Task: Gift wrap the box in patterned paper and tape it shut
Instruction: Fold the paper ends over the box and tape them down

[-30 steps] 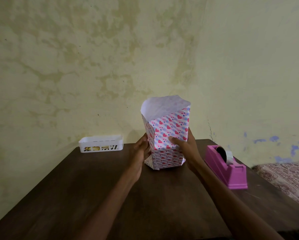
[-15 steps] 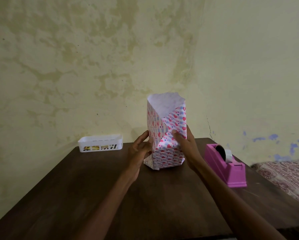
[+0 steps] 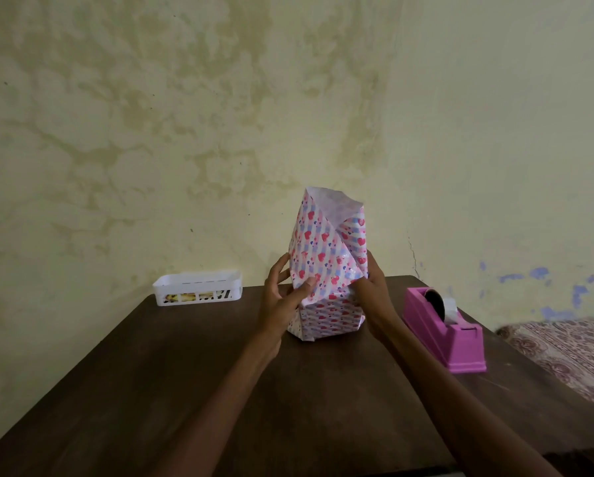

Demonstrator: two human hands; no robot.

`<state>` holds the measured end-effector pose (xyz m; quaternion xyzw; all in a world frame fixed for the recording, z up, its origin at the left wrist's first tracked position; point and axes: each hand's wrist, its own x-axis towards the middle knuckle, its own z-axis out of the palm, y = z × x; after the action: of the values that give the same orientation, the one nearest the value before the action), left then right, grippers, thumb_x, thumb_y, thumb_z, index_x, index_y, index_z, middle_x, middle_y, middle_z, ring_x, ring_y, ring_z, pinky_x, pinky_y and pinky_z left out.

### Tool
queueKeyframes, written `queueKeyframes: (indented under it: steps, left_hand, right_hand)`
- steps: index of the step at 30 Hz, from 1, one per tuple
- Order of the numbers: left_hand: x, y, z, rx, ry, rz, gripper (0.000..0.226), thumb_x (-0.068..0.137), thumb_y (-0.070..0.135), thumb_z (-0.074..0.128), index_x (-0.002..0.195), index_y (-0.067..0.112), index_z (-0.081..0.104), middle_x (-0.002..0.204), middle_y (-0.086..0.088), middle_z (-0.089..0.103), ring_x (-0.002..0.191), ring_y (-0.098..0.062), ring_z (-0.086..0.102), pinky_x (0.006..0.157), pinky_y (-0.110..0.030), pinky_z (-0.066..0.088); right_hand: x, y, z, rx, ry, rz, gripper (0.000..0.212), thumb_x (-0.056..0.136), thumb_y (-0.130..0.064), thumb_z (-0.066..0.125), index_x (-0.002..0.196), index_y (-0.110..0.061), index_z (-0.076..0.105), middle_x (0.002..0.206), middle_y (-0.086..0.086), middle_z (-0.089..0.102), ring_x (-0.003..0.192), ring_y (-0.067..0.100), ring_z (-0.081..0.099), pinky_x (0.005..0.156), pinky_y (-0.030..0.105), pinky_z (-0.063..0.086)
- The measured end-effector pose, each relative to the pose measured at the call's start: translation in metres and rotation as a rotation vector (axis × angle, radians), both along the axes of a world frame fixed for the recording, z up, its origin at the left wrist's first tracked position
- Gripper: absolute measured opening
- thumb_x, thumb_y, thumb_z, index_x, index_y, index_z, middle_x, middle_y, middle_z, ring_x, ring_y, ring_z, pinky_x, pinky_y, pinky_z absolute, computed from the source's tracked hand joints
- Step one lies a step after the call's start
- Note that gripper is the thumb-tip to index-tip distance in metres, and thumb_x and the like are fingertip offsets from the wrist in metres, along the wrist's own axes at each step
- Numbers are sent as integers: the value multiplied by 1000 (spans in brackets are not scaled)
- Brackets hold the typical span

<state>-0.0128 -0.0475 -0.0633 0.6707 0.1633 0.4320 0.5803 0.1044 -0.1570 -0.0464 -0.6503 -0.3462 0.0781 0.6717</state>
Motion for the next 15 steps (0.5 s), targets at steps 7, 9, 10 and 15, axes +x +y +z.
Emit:
queueKeyframes:
  steps: [7,9,10,15]
  left_hand:
    - [10,8,-1,-16,119,64,96,69,32,85,146,29,28,139,-2,45,119,-19,51,95,-42,51]
    - [11,10,1,-16,121,42,94,64,36,86,141,30,34,137,-1,46,115,-17,53,93,-41,53]
    - [12,11,2,-15,121,37,89,61,38,86,136,32,38,135,-1,48,113,-17,53,92,-42,54]
    - [20,19,7,-60,129,26,89,53,36,90,123,38,35,130,1,49,115,-17,52,95,-46,51]
  right_hand:
    - [-4,-2,5,65,83,44,58,93,-51,49,144,-24,40,146,5,49,131,25,49,108,47,39]
    - [-3,-4,3,116,167,106,74,83,-68,52,143,-26,38,143,3,51,125,24,53,107,47,41]
    - [-3,-4,3,142,207,140,77,79,-71,53,141,-27,39,139,2,54,120,22,56,102,44,44]
    - [4,-5,-2,163,192,229,91,58,-84,56,133,-34,45,129,-5,61,115,17,62,99,43,46]
